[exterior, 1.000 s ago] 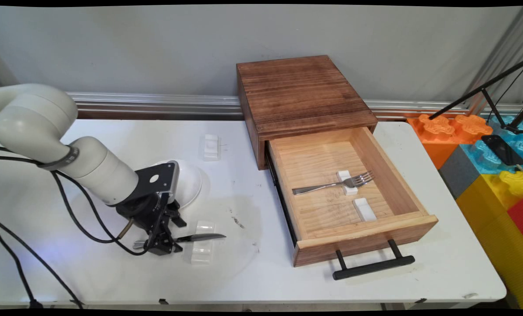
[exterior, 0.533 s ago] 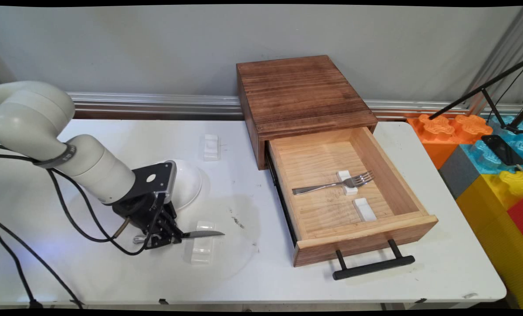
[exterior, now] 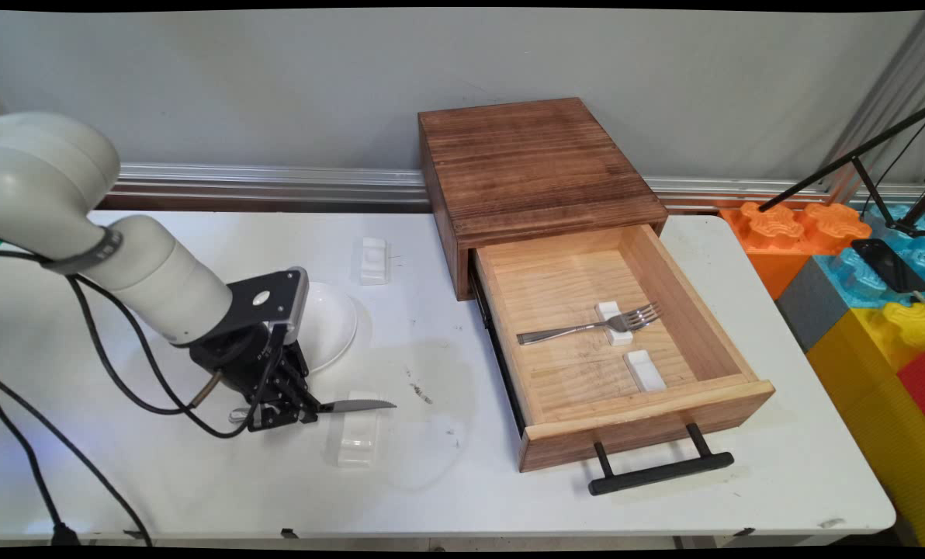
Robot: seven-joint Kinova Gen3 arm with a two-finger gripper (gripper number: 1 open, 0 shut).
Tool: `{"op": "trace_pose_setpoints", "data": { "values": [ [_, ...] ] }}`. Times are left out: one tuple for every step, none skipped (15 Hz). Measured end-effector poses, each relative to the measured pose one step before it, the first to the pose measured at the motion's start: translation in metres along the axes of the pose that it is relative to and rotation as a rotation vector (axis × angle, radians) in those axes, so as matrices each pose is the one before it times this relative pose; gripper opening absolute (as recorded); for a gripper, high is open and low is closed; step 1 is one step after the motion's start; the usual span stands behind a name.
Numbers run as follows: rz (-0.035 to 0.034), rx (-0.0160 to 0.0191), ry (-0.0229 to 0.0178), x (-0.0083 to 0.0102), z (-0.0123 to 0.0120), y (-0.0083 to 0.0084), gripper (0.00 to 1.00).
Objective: Place the picked object into the drawer
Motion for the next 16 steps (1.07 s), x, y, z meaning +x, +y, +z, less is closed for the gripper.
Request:
{"op": "trace_pose_setpoints", "data": {
  "values": [
    [-0.00211, 0.00002, -0.00082, 0.00298, -0.00653, -0.00009, 0.00],
    [-0.00323, 0.00064, -0.00024, 0.00321, -0.00625, 0.00023, 0.00],
    [-0.00519, 0.00170, 0.00098, 0.00389, -0.00748, 0.00050, 0.00],
    [-0.00661, 0.00345, 0.00202, 0.00477, -0.00783, 0.00079, 0.00],
    [-0.00860, 0.00396, 0.00292, 0.00463, -0.00684, 0.00098, 0.00],
    [-0.00530, 0.00278, 0.00176, 0.00325, -0.00439, 0.00080, 0.00],
    [-0.01069, 0.00524, 0.00355, 0.00551, -0.00653, 0.00129, 0.00],
    [-0.00691, 0.00355, 0.00240, 0.00384, -0.00415, 0.00092, 0.00],
    [-0.01163, 0.00489, 0.00470, 0.00631, -0.00595, 0.00134, 0.00],
    [-0.01110, 0.00500, 0.00700, 0.00842, -0.00634, 0.00177, 0.00],
    [-0.00858, 0.00300, 0.00825, 0.00940, -0.00547, 0.00169, 0.00],
    [-0.00459, 0.00070, 0.00868, 0.00878, -0.00410, 0.00128, 0.00],
    [-0.00237, -0.00030, 0.00471, 0.00593, -0.00224, 0.00081, 0.00],
    [-0.00208, 0.00017, 0.00900, 0.00970, -0.00303, 0.00090, 0.00],
    [-0.00082, 0.00051, 0.01041, 0.01198, -0.00277, 0.00065, 0.00],
    [0.00005, 0.00151, 0.01237, 0.01314, -0.00219, 0.00024, 0.00]
  ]
}}
